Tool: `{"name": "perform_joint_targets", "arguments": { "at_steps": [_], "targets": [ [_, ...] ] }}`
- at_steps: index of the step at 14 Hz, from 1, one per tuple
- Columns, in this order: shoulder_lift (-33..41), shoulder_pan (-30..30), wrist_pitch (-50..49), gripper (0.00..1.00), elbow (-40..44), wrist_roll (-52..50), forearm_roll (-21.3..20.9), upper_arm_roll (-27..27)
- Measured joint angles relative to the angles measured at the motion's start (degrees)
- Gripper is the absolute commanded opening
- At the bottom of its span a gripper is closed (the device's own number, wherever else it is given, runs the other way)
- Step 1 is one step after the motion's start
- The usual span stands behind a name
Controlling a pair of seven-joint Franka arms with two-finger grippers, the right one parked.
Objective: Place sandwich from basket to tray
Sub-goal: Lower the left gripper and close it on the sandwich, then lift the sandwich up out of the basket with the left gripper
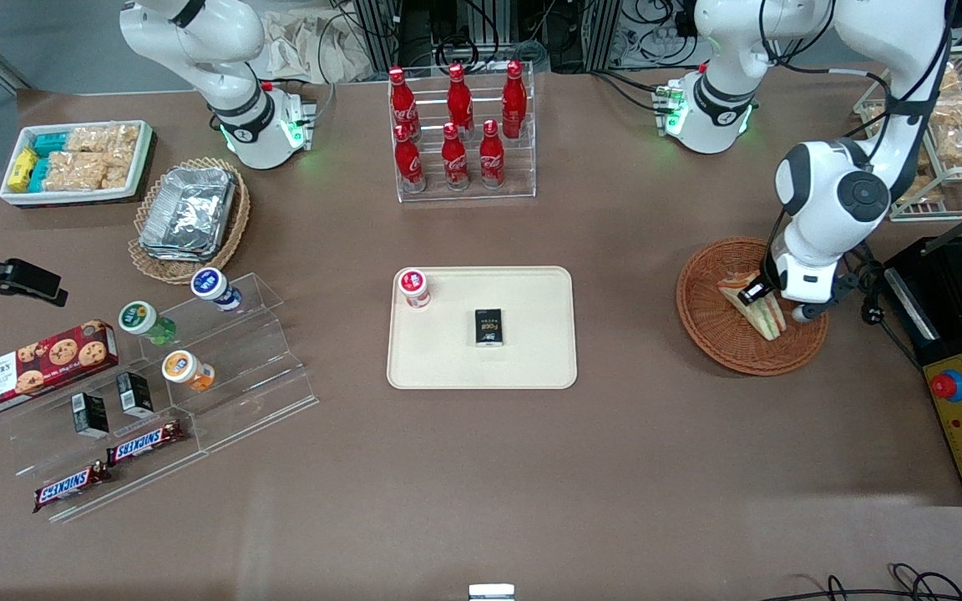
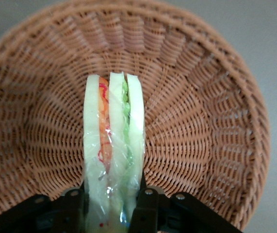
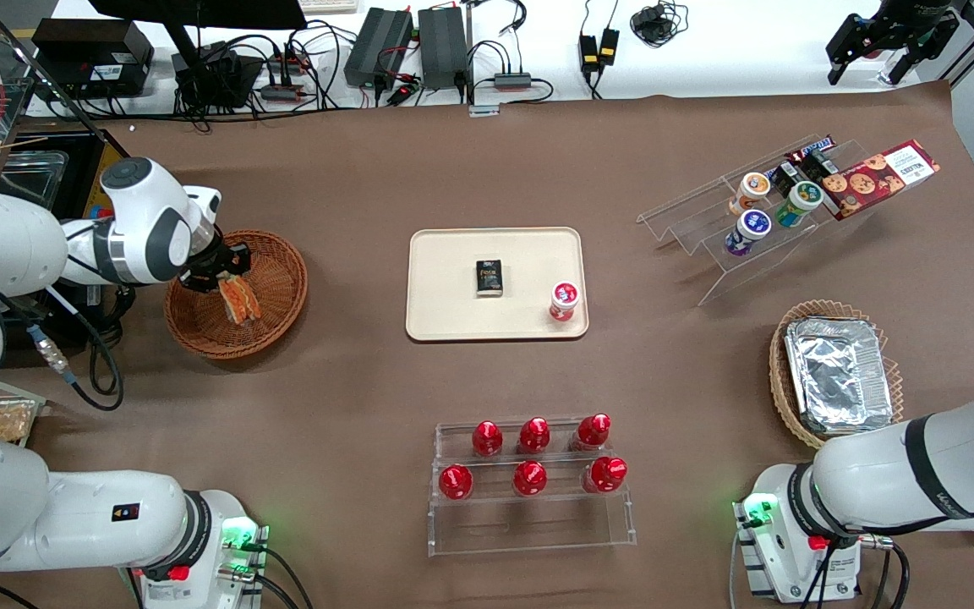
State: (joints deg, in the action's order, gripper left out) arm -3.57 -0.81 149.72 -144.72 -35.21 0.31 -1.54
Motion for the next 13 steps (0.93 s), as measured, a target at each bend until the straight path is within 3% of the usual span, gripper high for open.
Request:
{"name": "perform_joint_targets", "arguments": {
  "at_steps": [6, 13],
  "targets": [
    [7.96, 0.04, -26.62, 0.0, 14.22, 5.33, -0.05, 0.08],
    [7.4, 2.27, -53.89, 0.0, 39.72, 15.04, 1.74, -2.11]
  ]
}}
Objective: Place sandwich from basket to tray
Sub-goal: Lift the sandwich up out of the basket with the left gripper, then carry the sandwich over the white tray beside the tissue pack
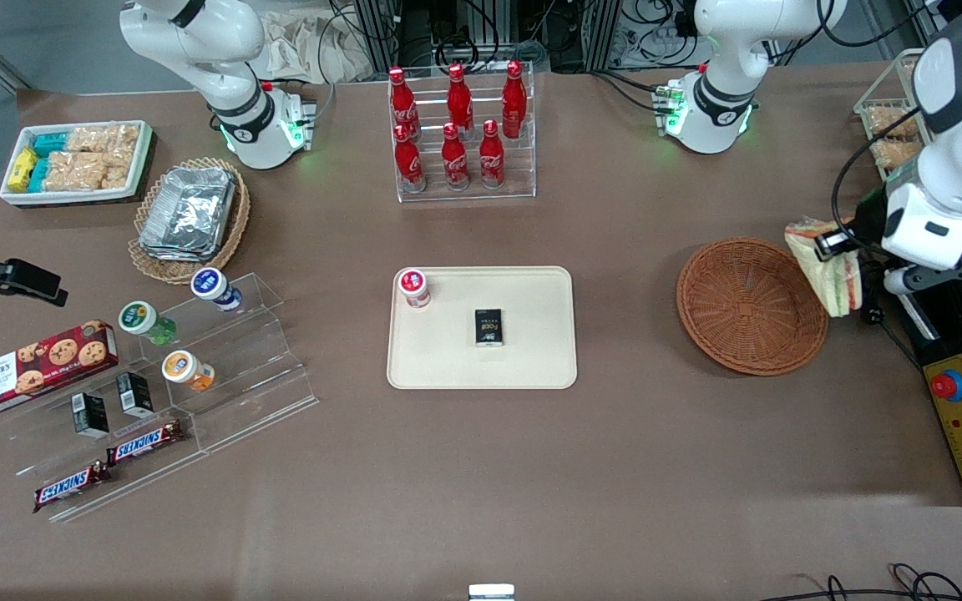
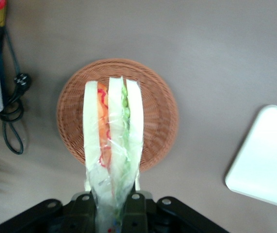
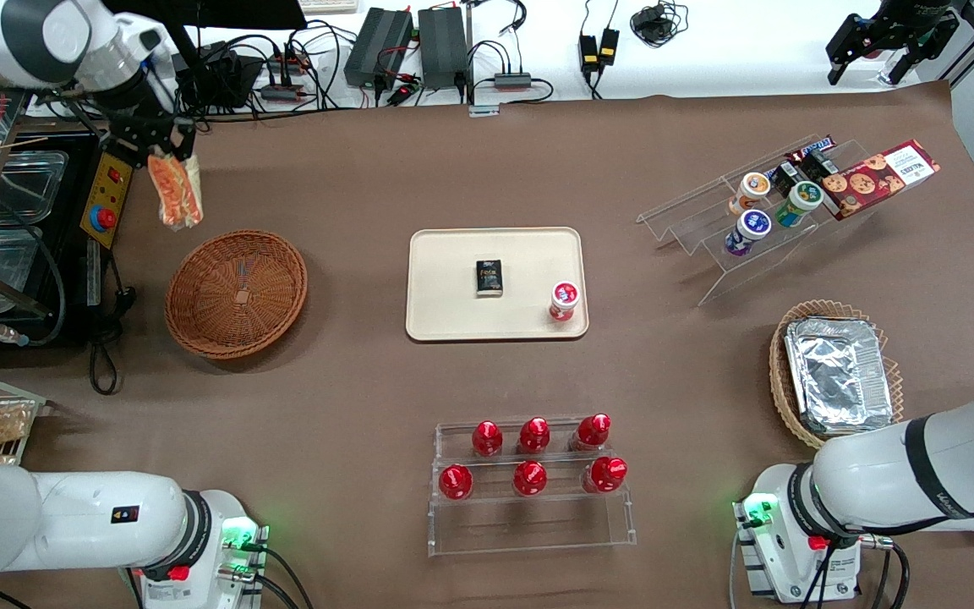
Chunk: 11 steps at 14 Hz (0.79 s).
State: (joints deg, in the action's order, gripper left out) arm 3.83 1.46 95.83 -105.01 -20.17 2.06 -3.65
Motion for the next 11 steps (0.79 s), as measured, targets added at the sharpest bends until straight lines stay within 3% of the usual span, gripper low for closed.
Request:
{"name": "perform_joint_targets", "arguments": {
  "at_steps": [5, 8, 11],
  "targets": [
    [-7.02, 4.27, 1.05, 0.0, 7.96, -2.05, 5.21, -8.97],
    [-12.45, 6.77, 11.77, 0.0, 7.0, -7.31, 5.26, -14.93],
    [-19.16, 12.61, 20.93, 0.0, 4.91, -9.0, 3.28, -15.85]
  ]
}}
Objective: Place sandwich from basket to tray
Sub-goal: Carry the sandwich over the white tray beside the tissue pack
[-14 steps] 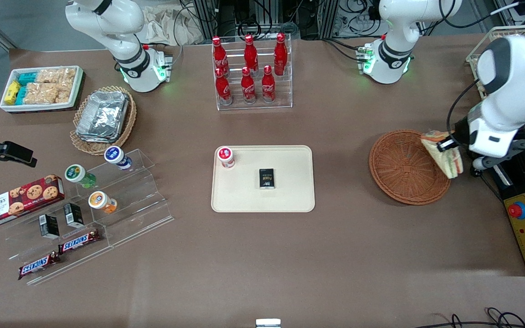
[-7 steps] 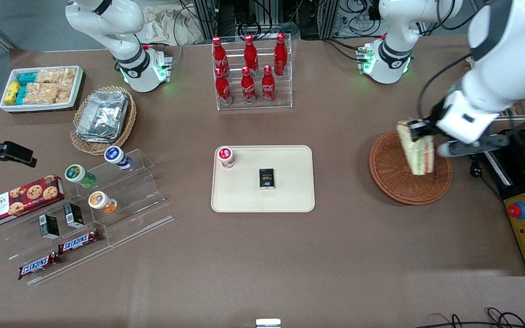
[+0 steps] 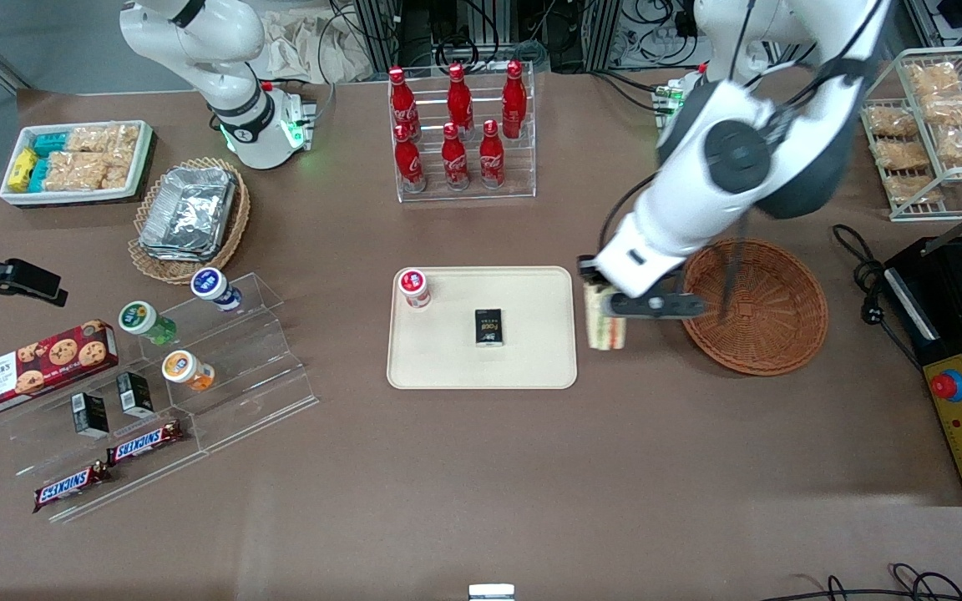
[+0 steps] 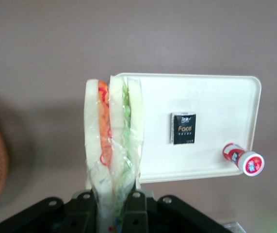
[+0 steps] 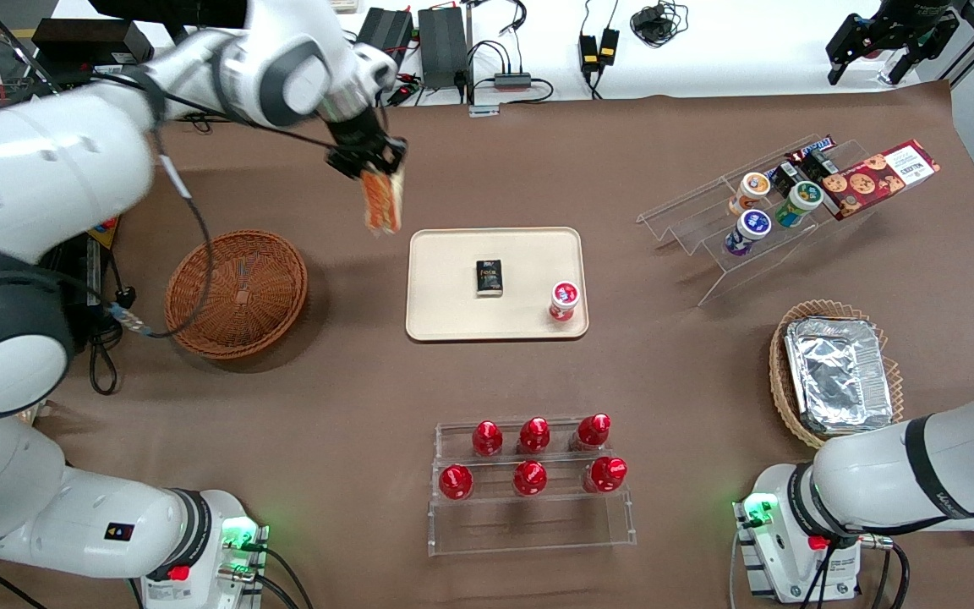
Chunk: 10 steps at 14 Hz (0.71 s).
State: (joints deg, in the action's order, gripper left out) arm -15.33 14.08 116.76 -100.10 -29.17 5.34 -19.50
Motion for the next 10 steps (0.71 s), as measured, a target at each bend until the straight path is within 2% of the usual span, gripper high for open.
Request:
{"name": "perform_joint_targets", "arguments": {
  "at_steps": [4, 7, 9, 10],
  "targets": [
    [-10.38, 3.45, 9.04, 0.0, -1.62, -0.19, -6.16, 0.05],
    [-15.6, 4.7, 17.81, 0.0, -4.05, -0.99, -7.79, 0.06],
    [-16.49, 5.11, 19.32, 0.0, -5.92, -1.26, -8.17, 0.06],
    [-16.44, 5.17, 19.37, 0.14, -6.86, -1.33, -8.53, 0.07]
  ]
}}
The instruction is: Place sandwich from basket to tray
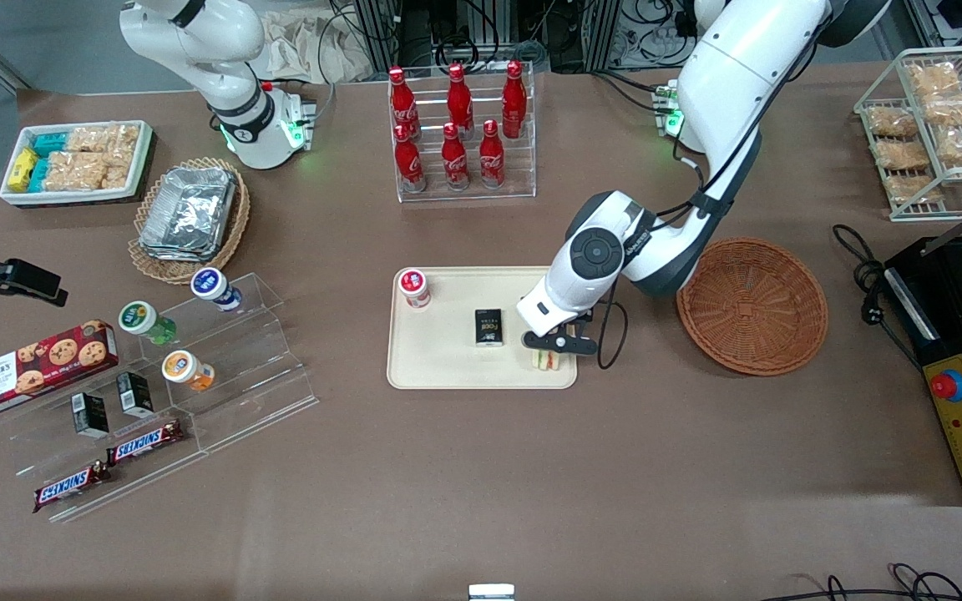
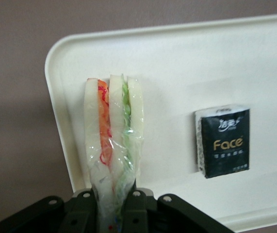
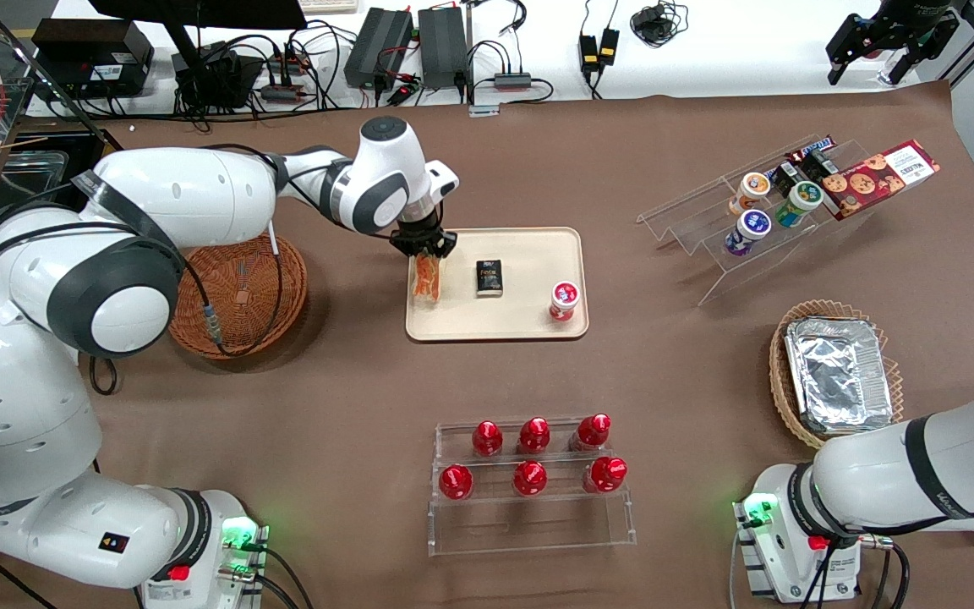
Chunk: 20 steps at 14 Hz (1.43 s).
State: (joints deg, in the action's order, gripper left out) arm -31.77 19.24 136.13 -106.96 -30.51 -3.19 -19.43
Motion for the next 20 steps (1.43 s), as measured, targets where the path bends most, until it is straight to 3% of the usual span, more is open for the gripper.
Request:
{"name": "perform_joint_targets", "arguments": {
  "at_steps": [1, 2, 8, 9, 13, 16, 20],
  "targets": [
    [0.03, 0.0, 0.0, 0.9, -0.26, -0.29, -0.12, 0.02],
    [0.05, 0.0, 0.0, 1.0, -0.5, -1.38, -0.27, 0.05],
    [2.56, -1.71, -0.35, 1.0, 1.2, -8.99, -1.38, 0.6],
    [4.41, -2.52, -3.43, 1.0, 2.44, -9.94, -1.38, 0.65],
    [13.25, -7.51, -32.36, 1.0, 18.07, -10.68, -1.39, 1.76],
    [17.11, -12.16, -41.36, 1.0, 23.94, -1.59, -1.06, 4.43],
    [23.14, -12.9, -47.42, 1.0, 22.94, 18.37, 0.75, 16.38]
  ]
}}
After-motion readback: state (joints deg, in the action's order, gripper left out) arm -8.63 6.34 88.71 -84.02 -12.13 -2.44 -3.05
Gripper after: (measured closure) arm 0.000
